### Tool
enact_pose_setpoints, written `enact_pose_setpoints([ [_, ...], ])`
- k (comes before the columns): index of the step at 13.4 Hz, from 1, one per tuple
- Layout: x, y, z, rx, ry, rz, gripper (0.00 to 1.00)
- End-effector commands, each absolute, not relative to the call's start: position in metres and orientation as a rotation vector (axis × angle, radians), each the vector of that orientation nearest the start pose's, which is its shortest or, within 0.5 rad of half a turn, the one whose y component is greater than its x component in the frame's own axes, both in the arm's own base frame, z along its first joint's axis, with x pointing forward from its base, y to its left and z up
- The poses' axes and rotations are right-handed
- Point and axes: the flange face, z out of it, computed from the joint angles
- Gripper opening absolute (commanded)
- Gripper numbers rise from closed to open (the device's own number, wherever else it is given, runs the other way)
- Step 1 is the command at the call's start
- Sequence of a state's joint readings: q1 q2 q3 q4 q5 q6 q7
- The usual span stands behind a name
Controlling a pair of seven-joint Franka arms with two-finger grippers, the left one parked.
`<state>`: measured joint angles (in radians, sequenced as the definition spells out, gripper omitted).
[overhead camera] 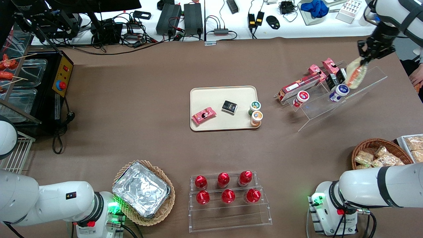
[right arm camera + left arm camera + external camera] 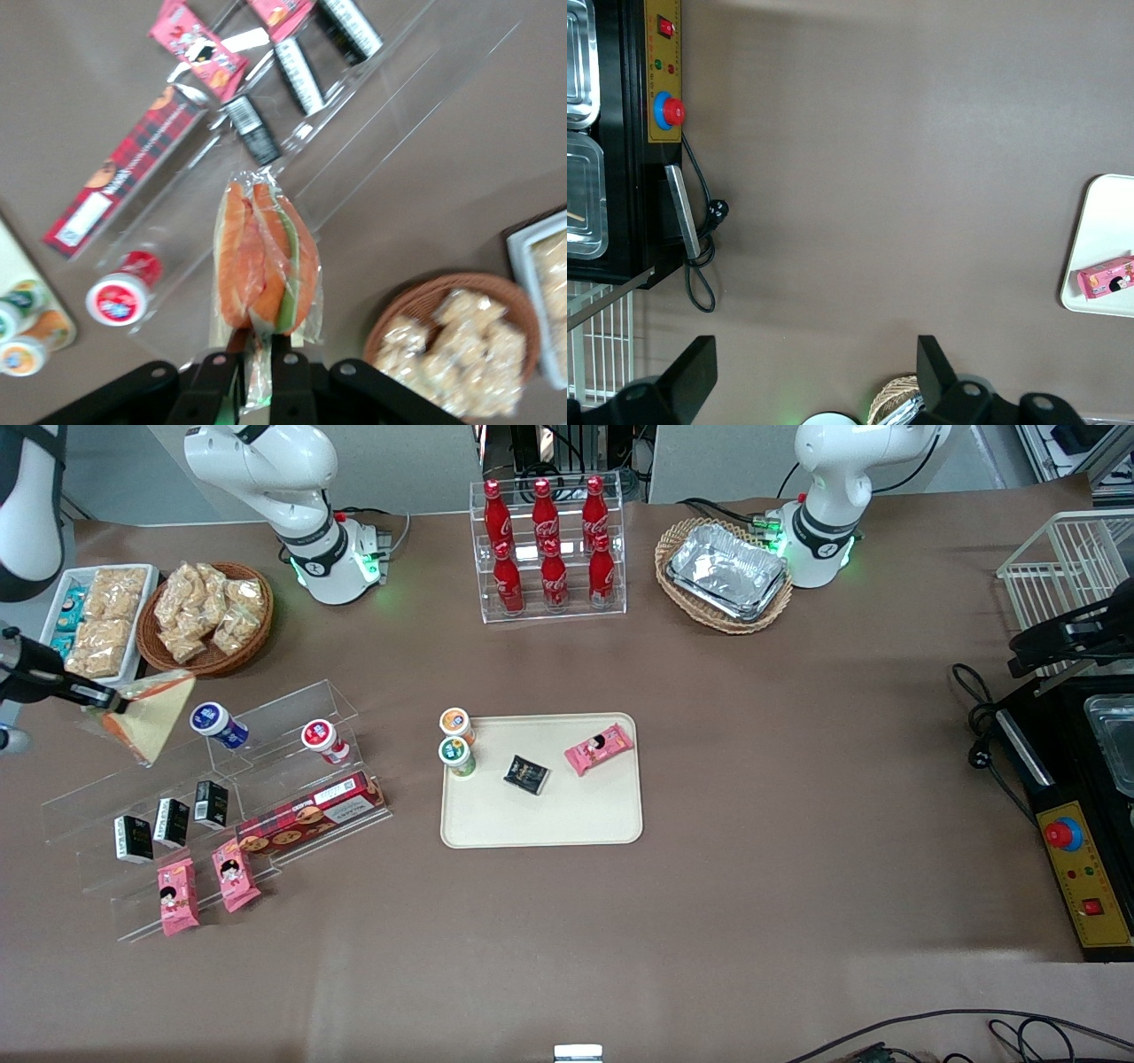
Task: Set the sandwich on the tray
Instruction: 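Lift the sandwich off the rack with the right gripper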
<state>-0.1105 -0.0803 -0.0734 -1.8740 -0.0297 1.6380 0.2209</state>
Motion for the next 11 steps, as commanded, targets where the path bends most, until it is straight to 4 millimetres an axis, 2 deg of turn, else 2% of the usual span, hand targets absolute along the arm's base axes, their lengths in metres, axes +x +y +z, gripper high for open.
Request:
enact_pose_setpoints([
  [1, 0.513, -0.039, 0.546, -2.965, 0.872, 0.270, 0.00],
  [4, 0.524, 0.043, 0.534, -2.930, 1.080, 0.253, 0.00],
  [8, 0.536, 0.130, 0.506, -2.834, 1.331, 0.205, 0.00],
  [11, 0.546, 0.188, 0.473, -2.709, 1.505, 0.193, 0.00],
])
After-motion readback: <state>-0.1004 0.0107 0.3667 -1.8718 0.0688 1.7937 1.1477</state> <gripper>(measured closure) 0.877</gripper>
